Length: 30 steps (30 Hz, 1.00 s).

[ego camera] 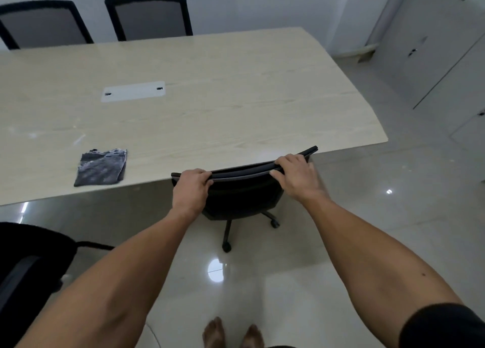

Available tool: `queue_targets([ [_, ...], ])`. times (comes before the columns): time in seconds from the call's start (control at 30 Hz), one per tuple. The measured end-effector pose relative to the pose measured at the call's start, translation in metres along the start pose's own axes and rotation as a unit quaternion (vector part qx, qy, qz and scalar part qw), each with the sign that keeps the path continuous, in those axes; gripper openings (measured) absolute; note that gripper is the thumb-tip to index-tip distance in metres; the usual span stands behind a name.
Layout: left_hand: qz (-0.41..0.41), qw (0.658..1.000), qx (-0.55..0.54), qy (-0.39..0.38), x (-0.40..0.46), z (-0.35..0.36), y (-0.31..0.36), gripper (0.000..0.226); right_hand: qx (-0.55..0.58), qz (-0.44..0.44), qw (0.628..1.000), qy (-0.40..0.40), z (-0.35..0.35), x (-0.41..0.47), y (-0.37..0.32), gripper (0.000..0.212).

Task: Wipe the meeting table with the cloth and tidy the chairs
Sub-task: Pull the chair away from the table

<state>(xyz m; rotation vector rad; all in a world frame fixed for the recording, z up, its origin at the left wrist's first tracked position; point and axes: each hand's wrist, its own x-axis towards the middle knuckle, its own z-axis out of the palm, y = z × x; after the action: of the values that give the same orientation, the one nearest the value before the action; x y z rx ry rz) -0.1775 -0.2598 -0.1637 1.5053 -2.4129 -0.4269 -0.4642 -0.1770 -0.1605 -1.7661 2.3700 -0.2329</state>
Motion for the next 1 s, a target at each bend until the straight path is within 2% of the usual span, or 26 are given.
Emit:
queue_targets([
  [0.3,-0.008,0.999,0.026,-0.042,0.019,-0.002,-0.008,0.019,0.049,-0.002,0.999,-0.002,0.001,0.01,0.008,0.037],
  [0.43,-0.028,0.997,0.008,-0.077,0.025,-0.009,-0.006,0.018,0.052,0.005,0.999,-0.013,-0.002,0.01,0.001,0.044],
  [0.5,-0.044,0.996,-0.013,-0.071,0.024,-0.014,-0.007,0.027,0.046,0.002,0.999,0.004,-0.003,0.007,-0.012,0.05],
  [0.57,-0.064,0.996,-0.037,-0.044,0.017,-0.023,-0.01,0.043,0.061,-0.015,0.997,0.036,-0.002,0.007,-0.031,0.05],
  [0.63,-0.077,0.996,-0.036,-0.029,0.011,-0.031,-0.02,0.049,0.077,-0.03,0.995,0.048,-0.002,0.01,-0.056,0.046],
  [1.0,-0.162,0.987,0.01,-0.003,-0.002,-0.098,-0.16,0.044,0.142,-0.152,0.978,-0.008,0.024,0.066,-0.245,0.038],
])
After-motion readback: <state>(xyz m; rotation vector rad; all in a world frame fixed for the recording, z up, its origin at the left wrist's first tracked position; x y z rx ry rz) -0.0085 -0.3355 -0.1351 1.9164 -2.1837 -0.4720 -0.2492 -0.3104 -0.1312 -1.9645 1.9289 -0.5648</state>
